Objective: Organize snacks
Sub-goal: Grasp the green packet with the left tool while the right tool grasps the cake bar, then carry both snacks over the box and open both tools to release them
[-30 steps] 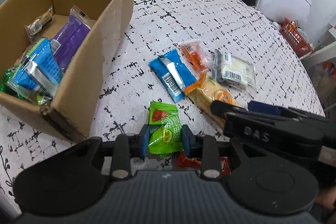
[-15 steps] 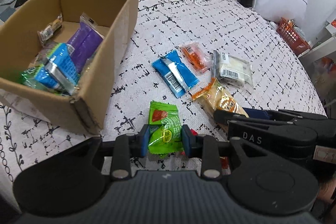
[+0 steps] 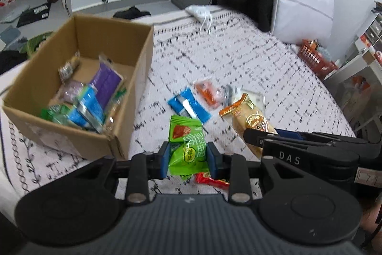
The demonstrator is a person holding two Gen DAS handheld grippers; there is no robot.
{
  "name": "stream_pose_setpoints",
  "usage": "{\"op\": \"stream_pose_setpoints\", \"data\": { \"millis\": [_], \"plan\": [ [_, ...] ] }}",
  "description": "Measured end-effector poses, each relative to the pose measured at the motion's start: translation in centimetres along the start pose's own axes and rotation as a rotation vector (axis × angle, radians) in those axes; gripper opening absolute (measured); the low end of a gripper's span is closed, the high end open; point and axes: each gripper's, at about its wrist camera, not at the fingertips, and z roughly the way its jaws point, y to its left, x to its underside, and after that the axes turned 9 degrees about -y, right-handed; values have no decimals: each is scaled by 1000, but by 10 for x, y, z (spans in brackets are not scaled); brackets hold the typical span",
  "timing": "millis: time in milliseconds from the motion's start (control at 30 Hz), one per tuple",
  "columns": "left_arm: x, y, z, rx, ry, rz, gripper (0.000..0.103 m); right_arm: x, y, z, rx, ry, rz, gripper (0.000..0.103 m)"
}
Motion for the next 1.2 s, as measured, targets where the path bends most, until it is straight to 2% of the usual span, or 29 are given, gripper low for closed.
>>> {"op": "stream_pose_setpoints", "data": {
  "millis": [633,833,1200],
  "plan": [
    [-38,37,-53,-28,-113,-12,31,-23,49,-32,-48,-149,9,39],
    [-49,56,-58,-44,-128,-31,31,-30,68,-35,-77,-179,8,38],
    [-75,107,-51,-89,-142,-125,31,-37,89,-25,-102,-205,50,38]
  ]
}}
